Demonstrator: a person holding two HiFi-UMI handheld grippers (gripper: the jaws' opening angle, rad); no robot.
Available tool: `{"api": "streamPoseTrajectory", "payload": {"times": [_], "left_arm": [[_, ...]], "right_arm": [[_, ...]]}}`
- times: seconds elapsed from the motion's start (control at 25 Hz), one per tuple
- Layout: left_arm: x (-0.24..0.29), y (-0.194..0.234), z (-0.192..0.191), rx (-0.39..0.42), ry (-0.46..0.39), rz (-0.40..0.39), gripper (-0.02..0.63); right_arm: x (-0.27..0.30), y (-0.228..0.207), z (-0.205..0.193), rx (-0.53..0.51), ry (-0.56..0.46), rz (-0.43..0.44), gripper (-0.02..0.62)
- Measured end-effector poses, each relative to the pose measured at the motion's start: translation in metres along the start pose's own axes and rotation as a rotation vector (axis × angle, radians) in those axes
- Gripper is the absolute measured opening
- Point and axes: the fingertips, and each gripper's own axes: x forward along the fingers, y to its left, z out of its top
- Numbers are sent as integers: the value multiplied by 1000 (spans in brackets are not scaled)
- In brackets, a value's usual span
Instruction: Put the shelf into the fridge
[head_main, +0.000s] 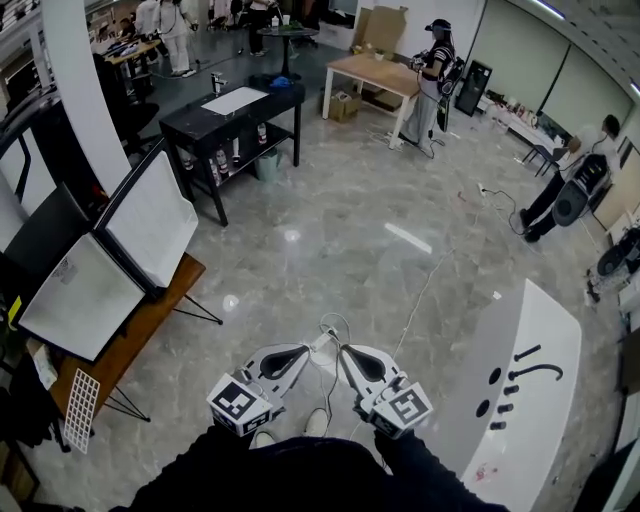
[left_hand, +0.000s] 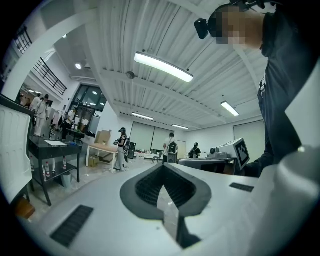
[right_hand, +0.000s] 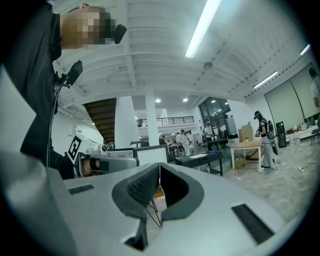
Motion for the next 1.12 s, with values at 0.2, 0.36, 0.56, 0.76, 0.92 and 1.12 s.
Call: {"api": "streamPoseTrajectory", "payload": {"times": [0.2,0.36,0.56,0.76,0.92,1.12], "left_arm": [[-4,16,4,-7,-21,83,5],[-12,26,4,-7,-20,177,5],[-34,42,3,-24,-23,327,5],[-76,60,3,-28,-36,477,5],[-127,72,3,-35,-53,574,6],[-205,78,0,-31,-84,683,5]], "right_arm": [[22,3,1,-35,10,129,5],[41,7,-1,-28,17,254,5],[70,20,-5,-10,32,403,5],[104,51,-13,-11,53,551,5],[133,101,-11,-19,47,660,5],[160,179,-17,15,58,779,5]]}}
